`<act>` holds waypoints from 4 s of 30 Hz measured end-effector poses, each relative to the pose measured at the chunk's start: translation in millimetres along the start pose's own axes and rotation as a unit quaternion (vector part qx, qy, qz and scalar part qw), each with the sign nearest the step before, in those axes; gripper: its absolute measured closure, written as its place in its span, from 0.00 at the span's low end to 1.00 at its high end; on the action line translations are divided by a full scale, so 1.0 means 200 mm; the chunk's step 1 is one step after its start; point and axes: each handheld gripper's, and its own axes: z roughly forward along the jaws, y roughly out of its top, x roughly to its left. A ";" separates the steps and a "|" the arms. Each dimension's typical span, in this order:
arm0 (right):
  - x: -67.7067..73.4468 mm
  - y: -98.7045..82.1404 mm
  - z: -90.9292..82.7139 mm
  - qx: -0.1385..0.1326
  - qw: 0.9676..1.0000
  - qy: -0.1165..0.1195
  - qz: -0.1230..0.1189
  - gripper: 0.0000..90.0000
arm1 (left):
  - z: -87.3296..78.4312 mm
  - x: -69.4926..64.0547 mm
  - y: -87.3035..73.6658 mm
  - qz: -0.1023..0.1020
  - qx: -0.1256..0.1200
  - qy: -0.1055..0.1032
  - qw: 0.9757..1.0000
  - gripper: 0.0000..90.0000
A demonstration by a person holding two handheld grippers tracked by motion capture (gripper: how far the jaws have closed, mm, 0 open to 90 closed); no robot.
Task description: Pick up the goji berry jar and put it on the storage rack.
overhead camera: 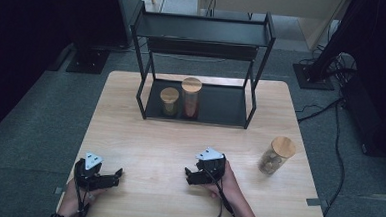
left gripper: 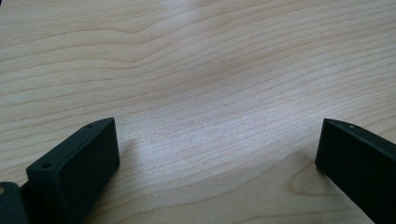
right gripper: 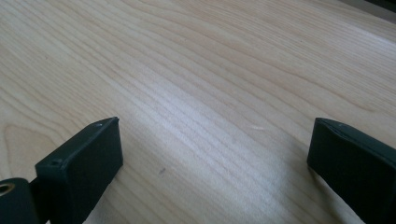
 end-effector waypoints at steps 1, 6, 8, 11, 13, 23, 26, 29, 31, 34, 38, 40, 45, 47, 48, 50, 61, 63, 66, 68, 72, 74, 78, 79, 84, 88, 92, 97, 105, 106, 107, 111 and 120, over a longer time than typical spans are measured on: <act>0.00 0.00 0.00 0.000 1.000 0.000 0.000 0.03 | 0.00 0.00 0.00 0.000 0.000 0.000 1.000 0.00; 0.00 -0.03 -0.03 0.000 1.000 0.001 -0.001 0.03 | 0.00 0.00 0.00 0.000 0.000 0.000 1.000 0.00; 0.00 -0.04 -0.04 0.000 1.000 0.001 -0.001 0.03 | 0.00 0.00 0.00 0.000 0.000 0.000 1.000 0.00; -0.01 -0.05 -0.05 -0.001 1.000 0.000 0.000 0.03 | 0.00 0.00 0.00 0.000 0.000 0.000 1.000 0.00; -0.01 -0.06 -0.06 0.000 1.000 -0.001 0.000 0.03 | 0.00 0.00 0.00 0.000 0.000 0.000 1.000 0.00; -0.02 -0.09 -0.10 0.000 1.000 -0.002 0.001 0.03 | 0.00 0.00 0.00 -0.001 0.000 0.001 1.000 0.00; -0.02 -0.11 -0.11 0.001 1.000 -0.002 0.002 0.02 | 0.00 0.00 0.00 -0.002 0.000 0.002 1.000 0.00; -0.03 -0.11 -0.12 0.001 1.000 -0.002 0.003 0.02 | 0.00 0.00 0.00 -0.002 0.000 0.002 1.000 0.00; -0.03 -0.12 -0.12 0.002 1.000 -0.002 0.003 0.02 | 0.00 0.00 0.00 -0.002 0.000 0.002 1.000 0.00; -0.04 -0.13 -0.13 0.002 1.000 -0.002 0.002 0.01 | 0.00 0.00 0.00 -0.002 0.000 0.002 1.000 0.00; -0.05 -0.15 -0.15 0.003 1.000 -0.003 0.003 0.01 | 0.00 0.00 0.00 -0.002 0.000 0.002 1.000 0.00; -0.06 -0.15 -0.16 0.002 1.000 -0.003 0.003 0.01 | 0.00 0.00 0.00 -0.002 0.000 0.002 1.000 0.00; -0.08 -0.17 -0.18 0.003 1.000 -0.008 0.007 0.01 | 0.00 0.00 0.00 -0.002 0.000 0.002 1.000 0.00; -0.09 -0.18 -0.19 0.003 1.000 -0.009 0.007 0.00 | 0.00 0.00 0.00 -0.002 0.000 0.002 1.000 0.00; -0.09 -0.19 -0.19 0.003 1.000 -0.010 0.007 0.00 | 0.00 0.00 0.00 -0.002 0.000 0.002 1.000 0.00; -0.10 -0.20 -0.20 0.003 1.000 -0.011 0.008 0.00 | 0.00 0.00 0.00 -0.002 0.000 0.002 1.000 0.00; -0.19 -0.27 -0.28 0.004 1.000 -0.021 0.018 0.00 | 0.00 0.00 0.00 -0.002 0.000 0.002 1.000 0.00; -0.20 -0.29 -0.30 0.003 1.000 -0.024 0.019 0.00 | 0.00 0.00 0.00 -0.002 0.000 0.002 1.000 0.00; -0.23 -0.31 -0.32 0.003 1.000 -0.027 0.016 0.00 | 0.00 0.00 0.00 -0.003 -0.001 0.002 1.000 0.00; -0.24 -0.32 -0.33 0.003 0.999 -0.028 0.019 0.00 | 0.00 0.00 0.00 -0.003 -0.001 0.002 1.000 0.00; -0.25 -0.33 -0.35 0.002 0.999 -0.032 0.020 0.00 | 0.00 0.00 0.00 -0.002 0.000 0.002 1.000 0.00; -0.26 -0.34 -0.35 0.002 0.999 -0.033 0.018 0.00 | 0.00 0.00 0.00 -0.003 0.000 0.002 1.000 0.00; -0.27 -0.36 -0.37 0.003 0.999 -0.032 0.018 0.00 | 0.00 0.00 0.00 -0.002 0.000 0.002 1.000 0.00; -0.27 -0.36 -0.38 0.003 0.999 -0.032 0.020 0.00 | 0.00 0.00 0.00 -0.002 0.000 0.002 1.000 0.00; -0.29 -0.38 -0.40 0.003 0.999 -0.029 0.018 0.00 | 0.00 0.00 0.00 -0.002 0.000 0.002 1.000 0.00; -0.31 -0.40 -0.42 0.003 0.999 -0.031 0.021 0.00 | 0.00 0.00 0.00 -0.002 0.000 0.002 1.000 0.00; -0.33 -0.42 -0.44 0.003 0.999 -0.035 0.023 0.00 | 0.00 0.00 0.00 -0.002 0.000 0.002 1.000 0.00; -0.35 -0.44 -0.47 0.003 0.999 -0.038 0.025 0.00 | 0.00 0.00 0.00 -0.002 0.000 0.002 1.000 0.00; -0.39 -0.48 -0.51 0.002 0.999 -0.044 0.028 0.00 | 0.00 0.00 0.00 -0.003 0.000 0.002 1.000 0.00; -0.39 -0.49 -0.51 0.002 0.999 -0.045 0.030 0.00 | 0.00 0.00 0.00 -0.002 0.000 0.002 1.000 0.00; -0.40 -0.49 -0.51 0.002 0.999 -0.045 0.029 0.00 | 0.00 0.00 0.00 -0.003 -0.001 0.002 1.000 0.00; -0.41 -0.50 -0.53 0.002 0.998 -0.047 0.030 0.00 | 0.00 0.00 0.00 -0.002 0.000 0.002 1.000 0.00; -0.46 -0.53 -0.56 0.002 0.998 -0.054 0.038 0.00 | 0.00 0.00 0.00 -0.002 0.000 0.002 1.000 0.00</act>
